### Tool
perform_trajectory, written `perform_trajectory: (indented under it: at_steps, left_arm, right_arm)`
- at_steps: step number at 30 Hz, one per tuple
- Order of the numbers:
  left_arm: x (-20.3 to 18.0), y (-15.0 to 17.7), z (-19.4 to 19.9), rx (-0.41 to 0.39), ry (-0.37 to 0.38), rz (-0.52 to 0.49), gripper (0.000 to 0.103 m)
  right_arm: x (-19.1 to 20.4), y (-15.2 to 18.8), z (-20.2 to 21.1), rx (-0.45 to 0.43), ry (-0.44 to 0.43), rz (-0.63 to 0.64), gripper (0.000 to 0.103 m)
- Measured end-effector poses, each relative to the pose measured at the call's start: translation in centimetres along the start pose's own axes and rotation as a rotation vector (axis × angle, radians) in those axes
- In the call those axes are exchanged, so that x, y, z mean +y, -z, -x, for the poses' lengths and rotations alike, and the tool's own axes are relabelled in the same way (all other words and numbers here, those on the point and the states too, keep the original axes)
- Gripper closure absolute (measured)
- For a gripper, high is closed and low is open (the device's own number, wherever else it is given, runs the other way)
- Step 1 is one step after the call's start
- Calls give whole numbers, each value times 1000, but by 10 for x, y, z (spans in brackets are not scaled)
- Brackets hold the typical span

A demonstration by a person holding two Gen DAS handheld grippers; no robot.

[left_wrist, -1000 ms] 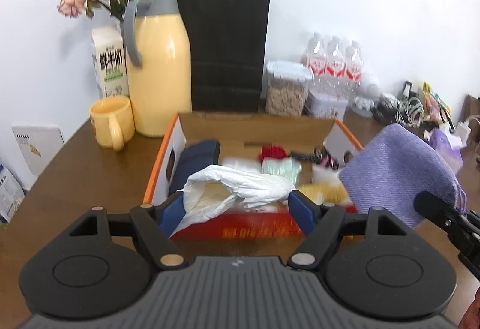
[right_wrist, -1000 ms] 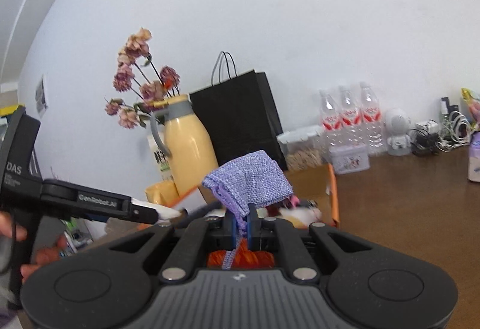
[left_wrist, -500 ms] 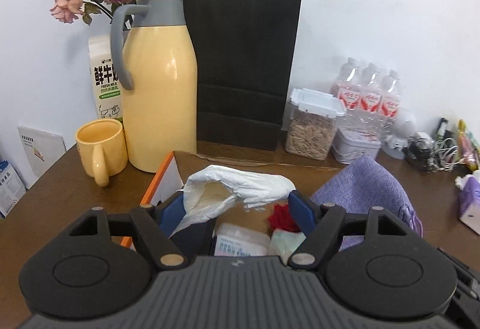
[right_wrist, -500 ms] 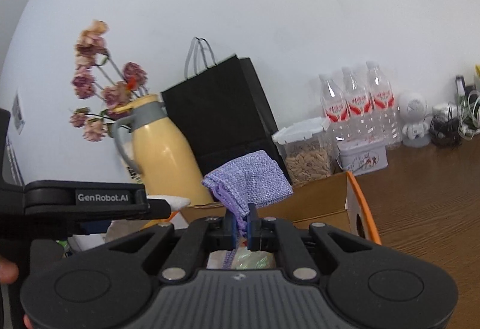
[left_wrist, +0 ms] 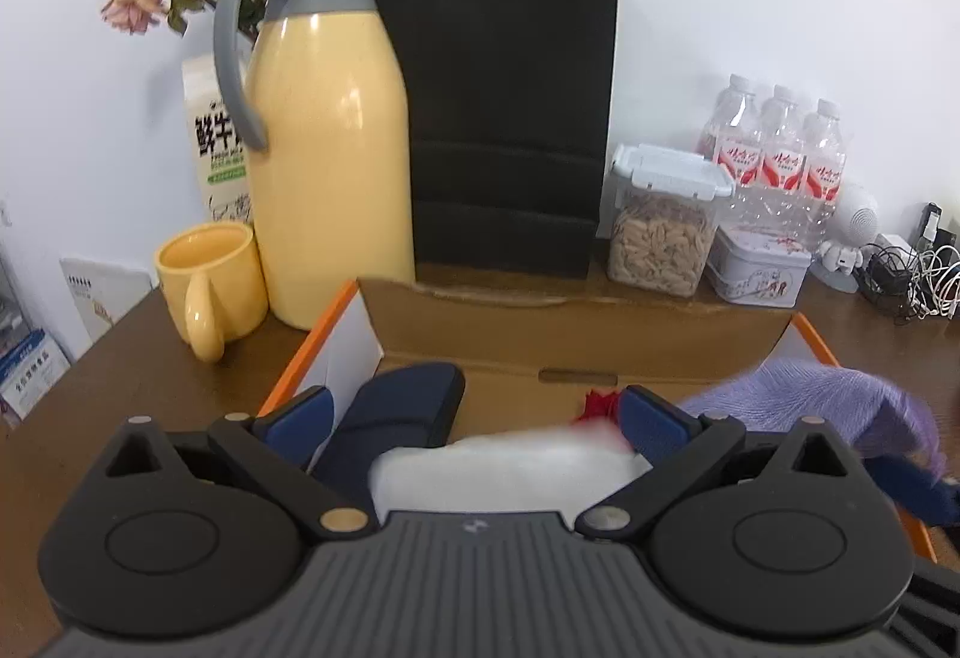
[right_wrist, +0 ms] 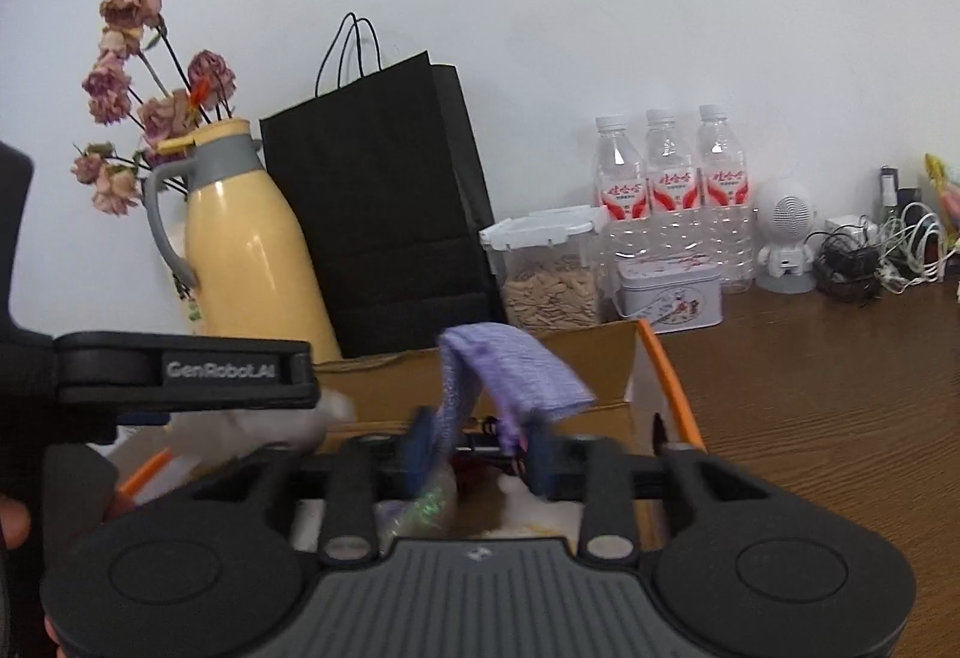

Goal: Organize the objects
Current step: 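Lower the white cloth and purple bag into the box and open both grippers, then withdraw both grippers from the box toward the sponge and white cap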

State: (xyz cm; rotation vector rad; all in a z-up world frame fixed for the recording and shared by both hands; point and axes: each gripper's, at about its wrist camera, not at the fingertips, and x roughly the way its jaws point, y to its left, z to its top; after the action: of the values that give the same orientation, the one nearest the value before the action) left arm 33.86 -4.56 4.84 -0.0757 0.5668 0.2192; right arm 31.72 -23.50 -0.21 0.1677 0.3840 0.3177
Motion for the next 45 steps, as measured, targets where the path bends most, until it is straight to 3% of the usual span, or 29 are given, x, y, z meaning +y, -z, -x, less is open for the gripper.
perform_trajectory:
  at_steps: [2,7,14,25,35,45]
  left_arm:
    - [3,1,1,8,-8,8,0]
    - [10,3,10,-9,-20,15,0]
    - [21,8,31,-39,-9,36,0]
    - [54,25,90,-126,48,40,0]
    - [95,63,123,-134,77,-4,0]
    - [133,101,107,-74,40,-9,0]
  right_arm:
    - [1,1,4,-3,6,11,16]
    - [5,2,17,-34,36,46,0]
    - [7,6,34,-31,50,66,0]
    - [17,26,94,-113,45,163,0]
    - [8,55,120,-16,38,207,0]
    - [2,71,116,85,30,211,0]
